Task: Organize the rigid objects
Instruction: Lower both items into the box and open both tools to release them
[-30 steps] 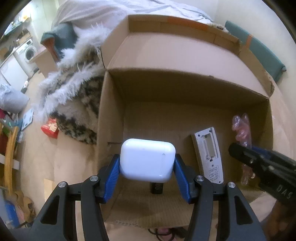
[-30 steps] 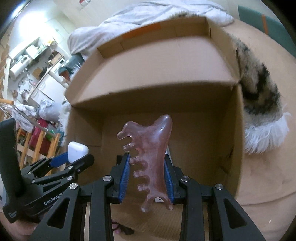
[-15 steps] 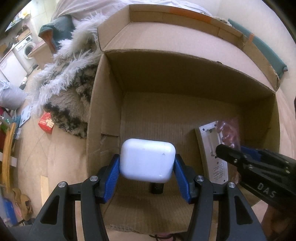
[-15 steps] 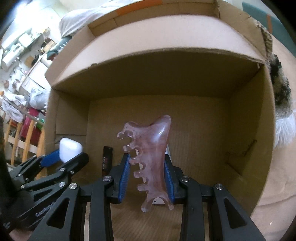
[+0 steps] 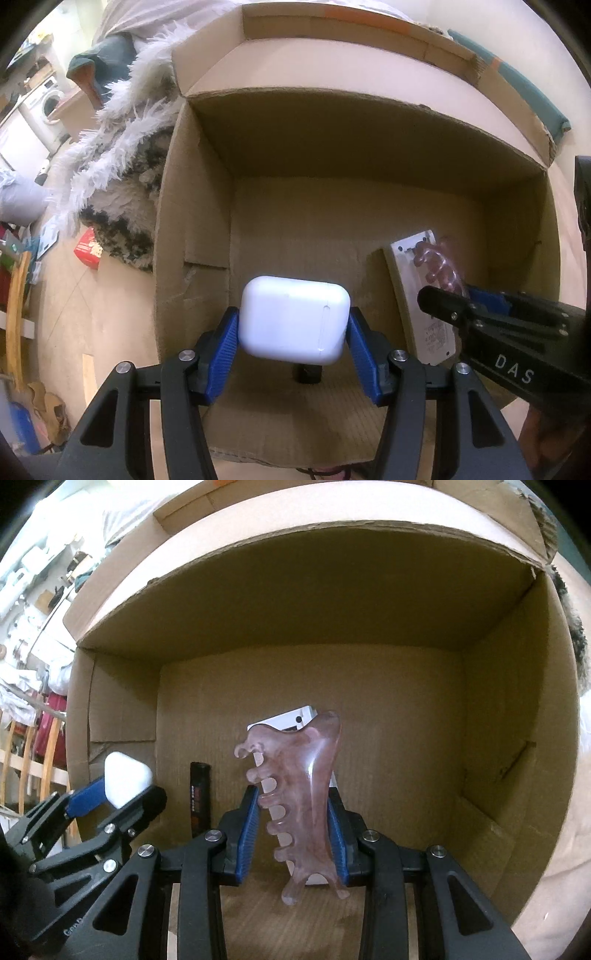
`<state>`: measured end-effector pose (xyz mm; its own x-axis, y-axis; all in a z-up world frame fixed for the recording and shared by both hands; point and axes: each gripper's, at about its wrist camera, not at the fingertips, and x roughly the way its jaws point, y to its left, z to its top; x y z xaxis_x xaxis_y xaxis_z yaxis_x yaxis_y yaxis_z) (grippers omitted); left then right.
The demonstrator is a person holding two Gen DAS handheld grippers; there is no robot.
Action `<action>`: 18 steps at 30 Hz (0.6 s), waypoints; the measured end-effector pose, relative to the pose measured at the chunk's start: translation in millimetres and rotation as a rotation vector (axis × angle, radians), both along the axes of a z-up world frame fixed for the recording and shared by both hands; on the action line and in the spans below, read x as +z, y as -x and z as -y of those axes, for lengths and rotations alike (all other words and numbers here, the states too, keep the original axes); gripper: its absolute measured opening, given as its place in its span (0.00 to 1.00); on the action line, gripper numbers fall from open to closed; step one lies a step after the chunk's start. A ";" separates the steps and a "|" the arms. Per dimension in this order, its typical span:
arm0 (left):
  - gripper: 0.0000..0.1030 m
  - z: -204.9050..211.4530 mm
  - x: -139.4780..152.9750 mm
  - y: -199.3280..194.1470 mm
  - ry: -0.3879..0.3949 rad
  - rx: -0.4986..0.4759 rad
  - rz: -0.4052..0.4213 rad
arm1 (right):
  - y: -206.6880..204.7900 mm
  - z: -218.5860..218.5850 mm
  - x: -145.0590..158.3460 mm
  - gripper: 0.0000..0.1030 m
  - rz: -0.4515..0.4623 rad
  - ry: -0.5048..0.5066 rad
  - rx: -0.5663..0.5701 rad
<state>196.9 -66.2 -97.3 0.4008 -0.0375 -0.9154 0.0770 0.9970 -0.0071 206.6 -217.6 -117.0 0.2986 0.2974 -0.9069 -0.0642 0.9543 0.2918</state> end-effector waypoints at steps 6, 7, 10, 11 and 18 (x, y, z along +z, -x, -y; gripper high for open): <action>0.63 4.8 -1.3 2.1 0.018 -0.017 -0.012 | 0.9 5.3 3.8 0.35 0.012 -0.017 -0.014; 0.65 5.4 -0.8 2.4 0.021 -0.016 -0.011 | 2.1 5.3 5.6 0.35 0.022 -0.016 -0.010; 0.67 6.6 2.3 3.0 0.026 -0.012 -0.006 | 2.8 3.3 14.0 0.38 0.062 -0.018 -0.007; 0.68 6.6 3.0 2.8 0.022 -0.011 -0.008 | 2.8 3.1 16.2 0.51 0.073 -0.019 -0.007; 0.68 4.7 5.0 2.3 0.030 -0.004 -0.009 | 2.0 2.1 20.7 0.83 0.097 -0.057 -0.010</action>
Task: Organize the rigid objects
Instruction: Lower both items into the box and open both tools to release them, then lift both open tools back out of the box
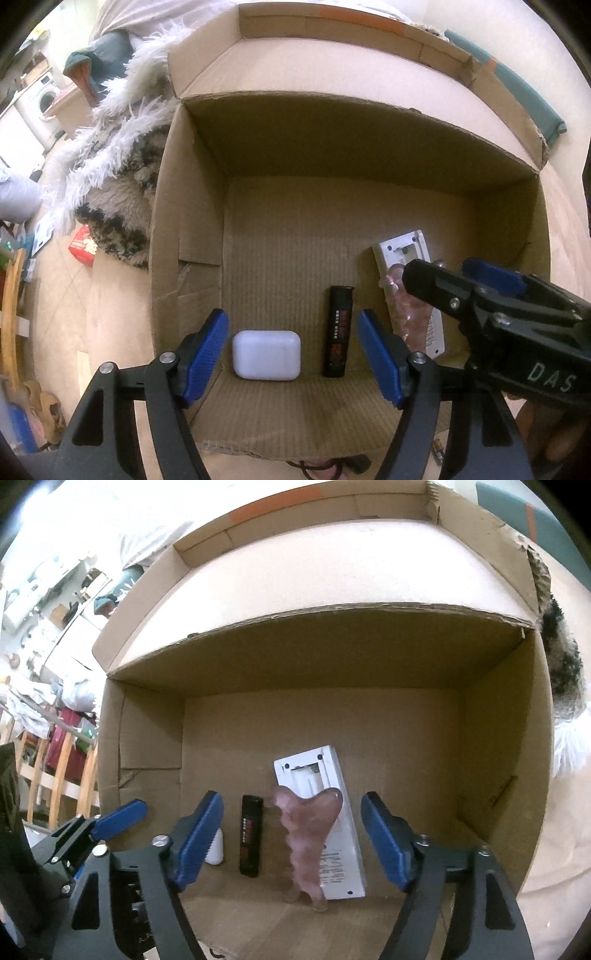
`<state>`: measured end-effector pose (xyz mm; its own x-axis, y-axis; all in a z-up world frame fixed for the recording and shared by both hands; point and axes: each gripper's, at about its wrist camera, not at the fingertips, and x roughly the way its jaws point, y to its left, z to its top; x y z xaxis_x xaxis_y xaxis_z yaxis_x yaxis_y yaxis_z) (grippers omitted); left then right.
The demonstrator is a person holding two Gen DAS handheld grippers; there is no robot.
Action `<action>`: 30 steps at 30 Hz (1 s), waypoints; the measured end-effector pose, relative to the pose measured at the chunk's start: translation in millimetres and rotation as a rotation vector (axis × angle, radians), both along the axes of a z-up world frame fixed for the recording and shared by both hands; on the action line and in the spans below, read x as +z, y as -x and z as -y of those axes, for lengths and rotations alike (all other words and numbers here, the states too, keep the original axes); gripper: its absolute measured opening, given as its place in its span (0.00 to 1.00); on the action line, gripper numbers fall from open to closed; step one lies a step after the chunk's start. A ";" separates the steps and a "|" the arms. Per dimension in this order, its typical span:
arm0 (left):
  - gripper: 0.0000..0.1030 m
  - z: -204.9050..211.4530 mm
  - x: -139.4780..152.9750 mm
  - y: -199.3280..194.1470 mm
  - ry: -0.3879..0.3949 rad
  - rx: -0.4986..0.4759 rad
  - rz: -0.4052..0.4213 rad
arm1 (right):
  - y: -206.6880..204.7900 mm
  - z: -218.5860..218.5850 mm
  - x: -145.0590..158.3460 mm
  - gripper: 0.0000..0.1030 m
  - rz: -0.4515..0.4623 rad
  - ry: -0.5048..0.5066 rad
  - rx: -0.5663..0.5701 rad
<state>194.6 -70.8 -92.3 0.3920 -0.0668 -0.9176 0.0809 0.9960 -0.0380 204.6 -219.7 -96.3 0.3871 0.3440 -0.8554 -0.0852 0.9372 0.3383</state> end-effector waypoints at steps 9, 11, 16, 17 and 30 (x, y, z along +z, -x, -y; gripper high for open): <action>0.68 -7.8 4.6 0.6 0.015 0.014 0.015 | -0.1 5.4 5.5 0.83 0.025 -0.007 -0.011; 0.68 -9.8 6.2 -1.0 0.023 0.011 0.012 | 0.2 9.1 8.1 0.83 0.029 -0.019 -0.023; 0.68 -17.9 19.4 -1.1 0.028 0.019 0.051 | 7.4 12.0 21.7 0.83 0.072 -0.022 -0.021; 0.68 -18.9 21.5 -1.5 0.032 0.019 0.053 | 9.2 12.7 24.4 0.83 0.083 -0.018 -0.021; 0.68 -34.9 63.1 24.5 0.041 0.056 0.096 | 45.9 29.5 60.9 0.83 0.166 -0.028 -0.039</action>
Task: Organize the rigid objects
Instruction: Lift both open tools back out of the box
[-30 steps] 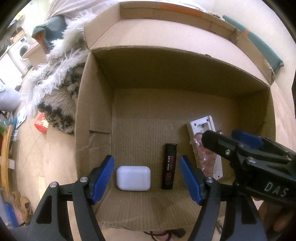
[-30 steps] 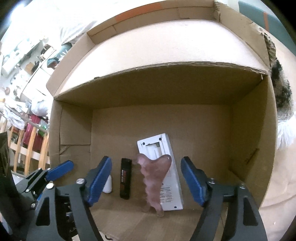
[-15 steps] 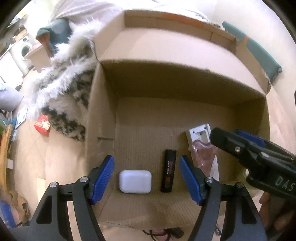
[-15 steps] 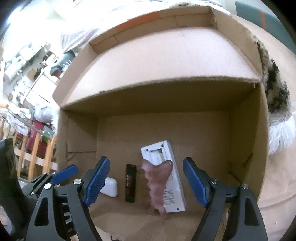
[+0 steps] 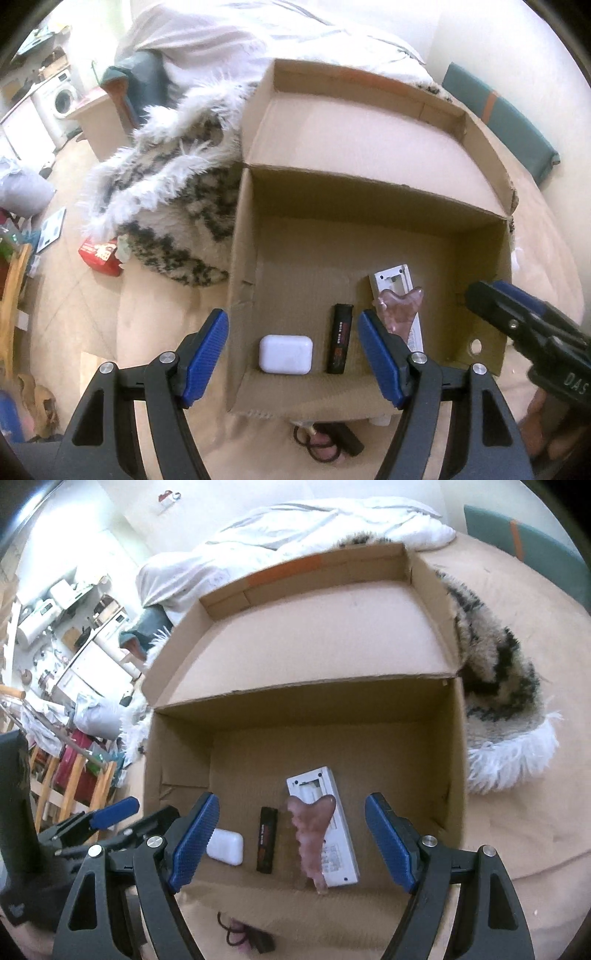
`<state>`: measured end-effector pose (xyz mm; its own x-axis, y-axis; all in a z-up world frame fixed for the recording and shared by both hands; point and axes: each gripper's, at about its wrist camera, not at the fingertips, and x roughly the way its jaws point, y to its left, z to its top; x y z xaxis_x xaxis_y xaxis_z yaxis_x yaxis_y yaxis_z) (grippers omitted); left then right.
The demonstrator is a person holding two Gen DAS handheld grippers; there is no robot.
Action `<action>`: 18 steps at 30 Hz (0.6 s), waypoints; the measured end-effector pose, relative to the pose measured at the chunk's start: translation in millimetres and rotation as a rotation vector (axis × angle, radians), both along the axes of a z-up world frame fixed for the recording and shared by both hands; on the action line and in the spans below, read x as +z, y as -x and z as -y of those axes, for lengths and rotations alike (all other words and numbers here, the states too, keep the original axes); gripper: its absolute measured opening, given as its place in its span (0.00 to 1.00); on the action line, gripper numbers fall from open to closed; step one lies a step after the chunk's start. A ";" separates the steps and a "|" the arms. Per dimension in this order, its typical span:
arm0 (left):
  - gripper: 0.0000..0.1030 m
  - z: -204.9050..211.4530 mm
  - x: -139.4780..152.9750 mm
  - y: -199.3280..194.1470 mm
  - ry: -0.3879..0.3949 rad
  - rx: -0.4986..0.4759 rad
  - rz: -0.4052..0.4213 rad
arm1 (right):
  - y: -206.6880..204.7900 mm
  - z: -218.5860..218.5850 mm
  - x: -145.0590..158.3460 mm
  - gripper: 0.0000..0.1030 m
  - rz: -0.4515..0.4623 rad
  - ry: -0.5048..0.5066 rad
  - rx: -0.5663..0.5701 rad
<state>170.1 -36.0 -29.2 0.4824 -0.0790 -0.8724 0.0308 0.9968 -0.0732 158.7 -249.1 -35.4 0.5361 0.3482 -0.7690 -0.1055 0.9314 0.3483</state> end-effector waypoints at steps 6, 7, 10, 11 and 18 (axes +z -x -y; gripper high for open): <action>0.68 -15.8 11.6 21.4 -0.007 0.032 0.032 | 26.0 6.5 12.0 0.83 0.027 -0.010 0.004; 0.68 -18.6 11.4 23.7 -0.005 0.041 0.032 | 30.4 7.3 12.8 0.83 0.028 -0.013 0.005; 0.68 -26.7 7.8 32.8 0.005 0.062 0.020 | 40.9 9.8 15.0 0.83 0.034 -0.010 0.004; 0.68 -29.8 6.1 37.2 0.010 0.069 0.016 | 44.5 10.8 15.1 0.83 0.035 -0.012 0.003; 0.68 -41.2 -7.1 54.8 0.030 0.101 -0.008 | 64.2 14.9 8.5 0.83 0.010 -0.018 -0.008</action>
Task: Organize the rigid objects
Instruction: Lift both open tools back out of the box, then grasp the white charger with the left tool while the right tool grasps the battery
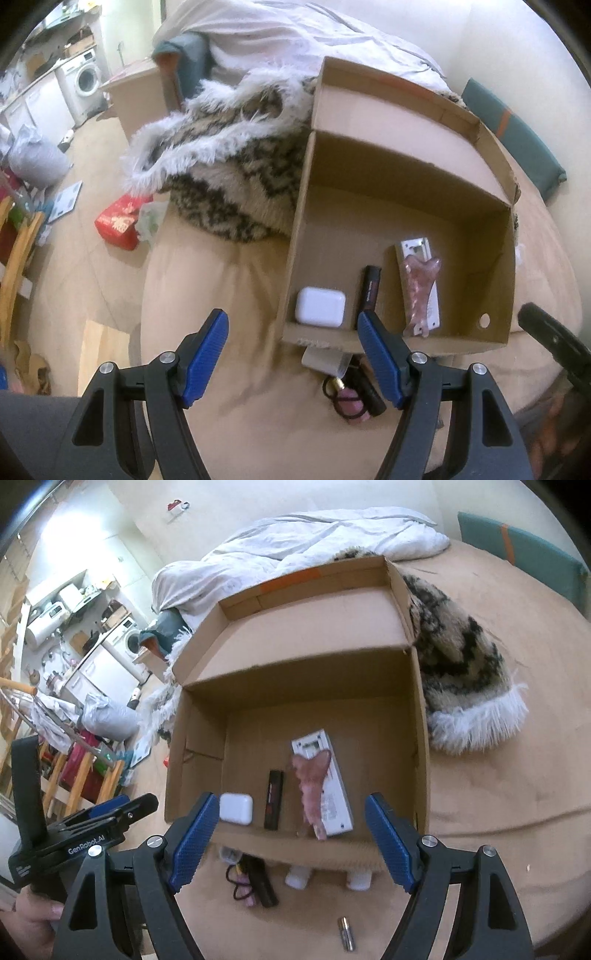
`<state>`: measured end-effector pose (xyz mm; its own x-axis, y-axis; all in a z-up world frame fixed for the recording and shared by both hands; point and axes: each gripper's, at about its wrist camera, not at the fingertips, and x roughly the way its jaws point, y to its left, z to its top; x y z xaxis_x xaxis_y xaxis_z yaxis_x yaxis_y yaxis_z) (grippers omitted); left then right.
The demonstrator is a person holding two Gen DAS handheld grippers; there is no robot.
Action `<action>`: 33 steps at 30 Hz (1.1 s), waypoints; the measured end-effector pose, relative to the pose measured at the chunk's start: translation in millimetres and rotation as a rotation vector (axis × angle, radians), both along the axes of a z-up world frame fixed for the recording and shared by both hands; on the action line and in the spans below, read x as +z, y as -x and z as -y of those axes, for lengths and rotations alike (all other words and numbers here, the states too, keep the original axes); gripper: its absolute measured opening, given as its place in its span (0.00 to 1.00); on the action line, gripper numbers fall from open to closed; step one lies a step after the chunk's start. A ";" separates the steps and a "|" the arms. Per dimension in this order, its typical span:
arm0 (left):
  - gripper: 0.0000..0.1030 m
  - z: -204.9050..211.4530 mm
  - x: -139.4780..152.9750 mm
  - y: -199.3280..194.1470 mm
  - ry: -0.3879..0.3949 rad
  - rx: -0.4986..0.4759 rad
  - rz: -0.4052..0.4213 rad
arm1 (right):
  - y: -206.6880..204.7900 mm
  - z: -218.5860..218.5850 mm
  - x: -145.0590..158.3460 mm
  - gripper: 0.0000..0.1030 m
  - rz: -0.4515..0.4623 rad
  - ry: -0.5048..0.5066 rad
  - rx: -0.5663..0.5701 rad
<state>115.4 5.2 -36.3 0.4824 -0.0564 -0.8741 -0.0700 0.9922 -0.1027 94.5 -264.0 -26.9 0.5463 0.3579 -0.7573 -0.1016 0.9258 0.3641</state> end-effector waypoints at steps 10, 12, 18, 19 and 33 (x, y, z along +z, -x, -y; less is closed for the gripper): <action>0.68 -17.7 -16.2 10.7 0.001 0.034 -0.009 | 13.7 10.3 -14.8 0.83 -0.048 0.019 0.009; 0.68 -22.5 -21.5 11.2 0.021 0.044 -0.030 | 17.5 13.2 -21.2 0.83 -0.073 0.027 0.014; 0.68 -14.5 -43.9 7.0 0.038 0.004 -0.128 | 16.8 14.0 -35.7 0.83 -0.146 0.026 0.014; 0.68 -11.8 -47.0 6.0 0.054 -0.008 -0.138 | 15.2 13.5 -38.0 0.83 -0.158 0.018 0.010; 0.63 35.1 -127.8 -47.9 0.153 -0.143 -0.357 | 3.4 8.1 -63.3 0.83 -0.261 0.029 0.017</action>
